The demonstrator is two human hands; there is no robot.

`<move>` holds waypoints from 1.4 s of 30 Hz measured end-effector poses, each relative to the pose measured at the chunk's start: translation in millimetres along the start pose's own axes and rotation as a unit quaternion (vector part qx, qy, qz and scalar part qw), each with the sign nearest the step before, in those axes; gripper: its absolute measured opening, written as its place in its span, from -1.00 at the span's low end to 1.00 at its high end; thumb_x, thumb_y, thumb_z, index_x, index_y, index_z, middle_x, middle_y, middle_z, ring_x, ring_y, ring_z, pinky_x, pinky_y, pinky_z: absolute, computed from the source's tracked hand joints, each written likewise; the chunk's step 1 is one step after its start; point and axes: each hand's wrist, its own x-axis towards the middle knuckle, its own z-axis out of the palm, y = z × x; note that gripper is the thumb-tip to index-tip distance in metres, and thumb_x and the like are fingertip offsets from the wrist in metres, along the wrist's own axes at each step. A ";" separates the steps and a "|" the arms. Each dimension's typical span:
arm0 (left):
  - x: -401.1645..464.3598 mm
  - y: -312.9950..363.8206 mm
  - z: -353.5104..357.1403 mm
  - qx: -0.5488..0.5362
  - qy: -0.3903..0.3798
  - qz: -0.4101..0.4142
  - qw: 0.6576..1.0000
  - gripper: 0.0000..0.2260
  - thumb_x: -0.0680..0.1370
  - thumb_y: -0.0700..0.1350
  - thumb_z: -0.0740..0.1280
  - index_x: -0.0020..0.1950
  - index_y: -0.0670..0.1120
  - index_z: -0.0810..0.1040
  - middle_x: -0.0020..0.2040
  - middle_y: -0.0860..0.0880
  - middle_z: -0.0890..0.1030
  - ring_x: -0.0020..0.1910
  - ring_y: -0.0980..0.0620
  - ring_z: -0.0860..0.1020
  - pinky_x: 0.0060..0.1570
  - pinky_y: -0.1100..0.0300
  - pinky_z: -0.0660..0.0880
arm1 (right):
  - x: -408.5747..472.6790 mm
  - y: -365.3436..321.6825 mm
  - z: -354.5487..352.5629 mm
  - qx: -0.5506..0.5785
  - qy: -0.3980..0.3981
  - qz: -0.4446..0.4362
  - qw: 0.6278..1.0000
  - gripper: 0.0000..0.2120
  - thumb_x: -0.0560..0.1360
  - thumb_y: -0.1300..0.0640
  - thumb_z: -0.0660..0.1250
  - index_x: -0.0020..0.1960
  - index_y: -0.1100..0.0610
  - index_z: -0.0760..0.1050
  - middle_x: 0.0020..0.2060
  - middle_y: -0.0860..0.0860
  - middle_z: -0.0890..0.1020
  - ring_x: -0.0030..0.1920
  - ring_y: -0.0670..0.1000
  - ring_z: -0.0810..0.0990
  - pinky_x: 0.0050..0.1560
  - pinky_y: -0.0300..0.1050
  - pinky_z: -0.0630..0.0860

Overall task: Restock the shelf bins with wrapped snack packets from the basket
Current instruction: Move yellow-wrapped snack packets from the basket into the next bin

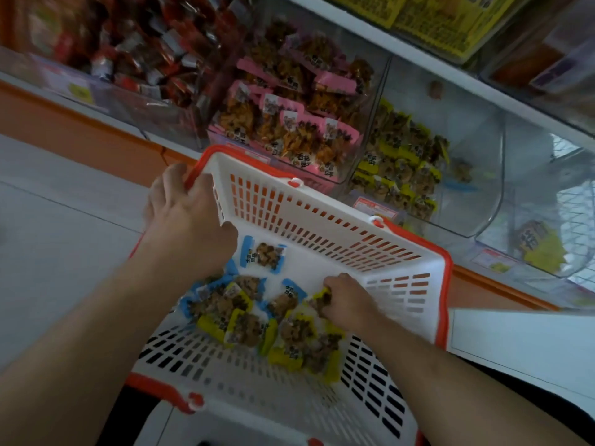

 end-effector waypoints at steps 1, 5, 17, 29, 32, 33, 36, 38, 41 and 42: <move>-0.1 3.7 -1.1 -0.006 0.035 0.028 0.999 -0.40 0.52 -0.07 0.42 0.52 -0.05 0.31 0.57 -0.09 0.15 0.58 -0.22 0.08 0.56 -0.22 0.12 | -1.4 -1.0 -13.4 0.052 0.010 0.010 0.999 -0.78 0.49 0.06 0.50 -0.12 0.11 0.47 -0.12 0.08 0.55 -0.04 0.16 0.61 -0.07 0.06 0.60; -4.3 31.6 -5.7 -0.127 0.038 0.089 0.987 -0.73 0.62 -0.09 0.33 0.32 0.06 0.50 0.17 0.07 0.59 0.14 0.02 0.59 -0.04 0.29 0.58 | -22.5 -18.1 -93.0 0.246 -0.008 0.040 0.968 -0.70 0.48 0.08 0.62 0.05 0.16 0.55 -0.02 0.07 0.68 -0.07 0.09 0.72 -0.23 -0.06 0.61; -16.7 78.6 28.0 -0.369 -0.111 0.100 0.917 -0.90 0.55 -0.19 0.49 -0.03 0.01 0.69 -0.17 0.08 0.70 -0.19 0.10 0.69 -0.27 0.35 0.59 | -74.4 -36.4 -163.4 0.487 0.074 -0.056 0.868 -0.86 0.53 0.18 0.58 0.04 0.02 0.69 -0.14 0.02 0.76 -0.15 -0.02 0.74 -0.21 -0.11 0.64; 9.0 70.9 51.8 -0.003 -0.038 0.195 0.980 -0.15 0.62 0.06 0.34 0.66 0.24 -0.24 0.62 0.33 -0.31 0.58 0.28 -0.38 0.60 0.07 -0.15 | 25.6 38.3 -229.4 0.423 0.308 0.094 0.847 -0.76 0.50 0.02 0.60 -0.12 0.15 0.64 -0.23 0.07 0.72 -0.23 0.07 0.66 -0.22 -0.07 0.50; 9.6 71.5 53.7 0.001 -0.037 0.190 0.981 -0.10 0.61 0.08 0.35 0.60 0.29 -0.35 0.60 0.32 -0.37 0.56 0.27 -0.42 0.61 0.05 -0.16 | 64.2 45.7 -246.6 0.376 0.312 0.137 0.862 -0.71 0.49 -0.02 0.62 -0.13 0.14 0.59 -0.28 0.08 0.61 -0.31 0.05 0.57 -0.37 -0.15 0.36; 10.0 71.5 53.5 -0.003 -0.037 0.190 0.981 -0.09 0.60 0.07 0.37 0.61 0.29 -0.32 0.61 0.32 -0.36 0.57 0.27 -0.41 0.60 0.06 -0.15 | 75.2 46.0 -249.9 0.358 0.307 0.155 0.868 -0.69 0.49 -0.04 0.62 -0.13 0.14 0.58 -0.29 0.08 0.60 -0.33 0.06 0.56 -0.41 -0.18 0.34; 12.8 67.8 58.0 0.009 -0.033 0.197 0.980 -0.08 0.58 0.08 0.38 0.65 0.25 -0.28 0.63 0.28 -0.32 0.59 0.25 -0.38 0.58 0.05 -0.11 | 92.6 42.4 -254.3 0.287 0.280 0.195 0.895 -0.62 0.51 -0.12 0.59 -0.04 0.20 0.61 -0.32 0.06 0.57 -0.40 0.00 0.50 -0.58 -0.25 0.24; 14.8 66.2 60.0 0.014 -0.030 0.208 0.978 -0.06 0.56 0.08 0.40 0.67 0.22 -0.25 0.66 0.25 -0.27 0.62 0.21 -0.33 0.57 0.02 -0.06 | 96.3 41.5 -255.8 0.231 0.287 0.187 0.911 -0.61 0.53 -0.14 0.56 -0.09 0.20 0.59 -0.34 0.06 0.56 -0.41 -0.02 0.49 -0.61 -0.24 0.20; 15.8 66.9 60.3 0.018 -0.026 0.206 0.978 -0.06 0.58 0.10 0.37 0.64 0.24 -0.32 0.64 0.26 -0.32 0.60 0.22 -0.38 0.56 0.05 -0.11 | 101.1 45.5 -248.5 0.178 0.320 0.160 0.917 -0.60 0.57 -0.10 0.54 -0.21 0.16 0.50 -0.38 0.05 0.54 -0.41 0.00 0.51 -0.51 -0.19 0.21; 15.3 67.8 59.5 0.019 -0.026 0.205 0.978 -0.07 0.59 0.10 0.36 0.63 0.25 -0.35 0.62 0.27 -0.35 0.58 0.23 -0.41 0.55 0.07 -0.14 | 101.6 46.8 -245.1 0.168 0.328 0.156 0.917 -0.61 0.57 -0.10 0.53 -0.20 0.15 0.48 -0.37 0.04 0.54 -0.39 0.00 0.51 -0.50 -0.17 0.22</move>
